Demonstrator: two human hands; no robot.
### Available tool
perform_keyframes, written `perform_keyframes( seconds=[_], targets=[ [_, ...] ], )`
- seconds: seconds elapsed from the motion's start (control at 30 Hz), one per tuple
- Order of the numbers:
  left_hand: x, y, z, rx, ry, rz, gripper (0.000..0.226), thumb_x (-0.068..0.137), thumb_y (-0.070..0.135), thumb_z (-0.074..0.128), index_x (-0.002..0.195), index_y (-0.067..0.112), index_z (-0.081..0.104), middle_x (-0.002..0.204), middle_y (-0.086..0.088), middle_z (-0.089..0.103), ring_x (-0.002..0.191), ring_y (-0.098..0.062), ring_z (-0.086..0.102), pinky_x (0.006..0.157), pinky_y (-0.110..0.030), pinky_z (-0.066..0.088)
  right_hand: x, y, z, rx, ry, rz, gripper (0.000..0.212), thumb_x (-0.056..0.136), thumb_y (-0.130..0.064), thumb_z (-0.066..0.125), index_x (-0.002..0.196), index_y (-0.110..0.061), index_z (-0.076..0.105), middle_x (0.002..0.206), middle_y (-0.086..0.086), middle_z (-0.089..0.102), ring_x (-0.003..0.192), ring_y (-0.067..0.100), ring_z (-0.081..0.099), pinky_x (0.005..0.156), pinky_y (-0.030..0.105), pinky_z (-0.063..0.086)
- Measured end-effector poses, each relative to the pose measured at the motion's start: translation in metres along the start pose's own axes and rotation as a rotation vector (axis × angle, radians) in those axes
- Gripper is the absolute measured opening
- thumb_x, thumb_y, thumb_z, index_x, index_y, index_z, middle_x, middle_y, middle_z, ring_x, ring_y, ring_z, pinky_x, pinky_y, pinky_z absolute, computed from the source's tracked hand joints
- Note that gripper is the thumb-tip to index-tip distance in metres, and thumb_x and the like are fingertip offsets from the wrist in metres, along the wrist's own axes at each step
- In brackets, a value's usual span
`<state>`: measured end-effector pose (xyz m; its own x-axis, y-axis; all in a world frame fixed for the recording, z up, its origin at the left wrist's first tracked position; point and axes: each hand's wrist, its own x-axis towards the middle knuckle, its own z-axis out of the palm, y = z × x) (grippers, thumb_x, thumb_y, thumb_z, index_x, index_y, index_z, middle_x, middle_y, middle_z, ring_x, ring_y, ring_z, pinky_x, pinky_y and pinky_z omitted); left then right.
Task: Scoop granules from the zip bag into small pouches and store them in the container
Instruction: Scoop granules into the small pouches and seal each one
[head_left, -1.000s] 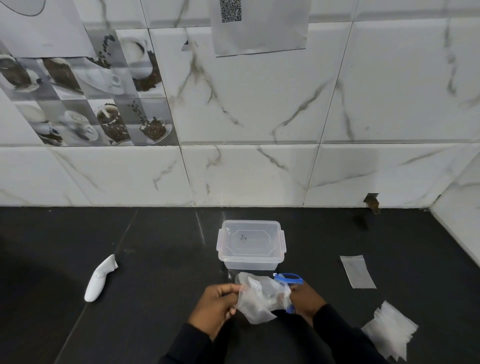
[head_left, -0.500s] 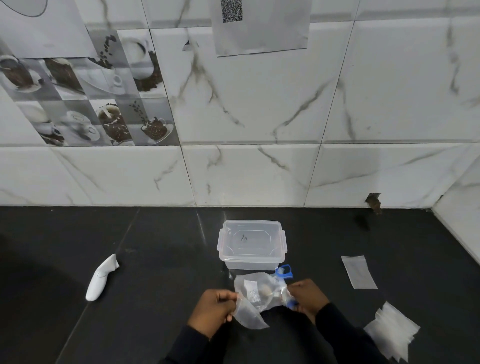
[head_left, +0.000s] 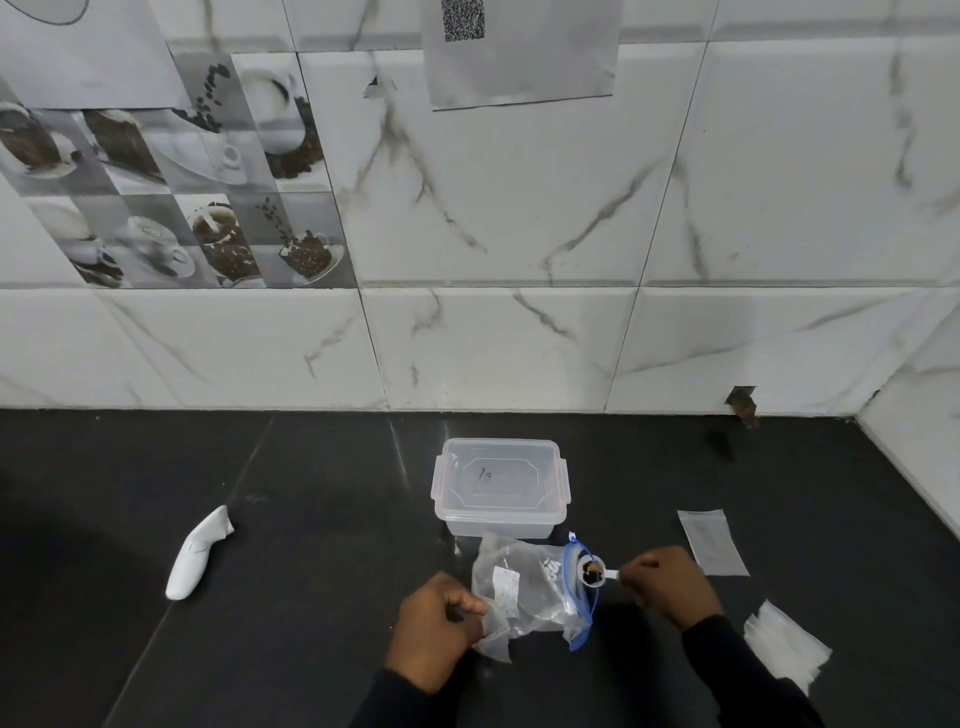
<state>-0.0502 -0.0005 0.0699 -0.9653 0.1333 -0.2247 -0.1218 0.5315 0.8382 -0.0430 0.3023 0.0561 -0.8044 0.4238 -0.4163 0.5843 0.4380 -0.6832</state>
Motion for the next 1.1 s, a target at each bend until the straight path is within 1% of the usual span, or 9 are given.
perform_keyframes(
  seconds=[0.1,0.23,0.33,0.47,0.57,0.7,0.83,0.97,1.1],
  targets=[
    [-0.001,0.007,-0.001,0.001,0.005,0.060,0.021,0.068,0.002,0.077,0.067,0.022,0.077,0.077,0.007,0.072,0.071,-0.004,0.067,0.067,-0.013,0.050,-0.011,0.003,-0.025,-0.021,0.058,0.006,0.026,0.077,-0.014,0.071,0.058,0.001,0.064,0.051,0.003,0.054,0.052,0.015,0.047,0.055,0.034,0.042],
    [0.001,0.016,-0.002,-0.009,-0.006,0.103,0.024,0.067,0.001,0.073,0.073,0.024,0.078,0.080,0.008,0.073,0.075,-0.007,0.068,0.070,-0.013,0.050,-0.041,-0.020,-0.059,0.104,0.144,-0.148,0.024,0.080,-0.015,0.072,0.056,-0.017,0.073,0.049,-0.007,0.060,0.052,0.009,0.052,0.057,0.026,0.038],
    [0.004,0.027,0.001,0.004,-0.040,0.118,0.024,0.069,0.001,0.073,0.077,0.023,0.078,0.083,0.010,0.073,0.078,-0.004,0.067,0.071,-0.009,0.048,-0.072,-0.047,-0.064,0.235,0.091,-0.267,0.017,0.084,-0.015,0.074,0.067,-0.016,0.077,0.050,-0.007,0.061,0.046,0.000,0.050,0.055,0.026,0.039],
    [0.006,0.043,0.004,0.008,-0.072,0.106,0.021,0.072,0.006,0.075,0.083,0.024,0.079,0.089,0.013,0.072,0.075,-0.003,0.064,0.066,-0.006,0.045,-0.108,-0.071,-0.044,0.312,0.052,-0.430,0.013,0.083,-0.010,0.077,0.072,-0.016,0.079,0.053,-0.005,0.064,0.046,-0.001,0.050,0.047,0.013,0.039],
    [0.006,0.048,0.004,-0.043,-0.095,0.050,0.020,0.073,0.009,0.076,0.085,0.025,0.078,0.090,0.013,0.072,0.075,-0.003,0.064,0.063,-0.009,0.045,-0.119,-0.066,-0.012,0.213,0.113,-0.571,0.015,0.080,-0.010,0.079,0.072,-0.023,0.077,0.063,-0.004,0.068,0.054,0.002,0.057,0.053,0.016,0.043],
    [0.008,0.052,-0.002,-0.112,-0.133,0.015,0.017,0.065,0.018,0.076,0.081,0.021,0.078,0.083,0.002,0.073,0.075,-0.015,0.069,0.073,-0.030,0.058,-0.121,-0.044,0.025,-0.152,0.288,-0.858,0.012,0.079,-0.029,0.064,0.085,-0.029,0.075,0.074,-0.017,0.059,0.062,0.002,0.057,0.054,0.013,0.044],
    [0.006,0.051,-0.004,-0.165,-0.152,-0.005,0.020,0.066,0.010,0.074,0.080,0.024,0.080,0.085,-0.002,0.076,0.078,-0.023,0.072,0.072,-0.029,0.058,-0.114,-0.026,0.041,-0.241,0.544,-0.992,0.011,0.080,-0.021,0.072,0.089,-0.022,0.079,0.078,-0.007,0.066,0.062,0.015,0.060,0.056,0.022,0.046],
    [0.006,0.050,-0.002,-0.203,-0.175,-0.028,0.024,0.064,0.011,0.074,0.081,0.027,0.081,0.085,-0.003,0.077,0.075,-0.024,0.072,0.072,-0.033,0.060,-0.114,-0.025,0.044,-0.178,0.545,-1.006,0.011,0.080,-0.018,0.076,0.090,-0.021,0.080,0.078,-0.007,0.067,0.062,0.014,0.060,0.057,0.021,0.047],
    [0.005,0.046,-0.003,-0.235,-0.174,-0.019,0.029,0.063,0.011,0.072,0.086,0.026,0.081,0.089,-0.003,0.077,0.068,-0.021,0.070,0.072,-0.035,0.060,-0.125,-0.041,0.029,0.152,0.445,-0.805,0.013,0.079,-0.012,0.077,0.087,-0.020,0.080,0.072,-0.011,0.063,0.054,0.003,0.056,0.052,0.012,0.042]
  ],
)
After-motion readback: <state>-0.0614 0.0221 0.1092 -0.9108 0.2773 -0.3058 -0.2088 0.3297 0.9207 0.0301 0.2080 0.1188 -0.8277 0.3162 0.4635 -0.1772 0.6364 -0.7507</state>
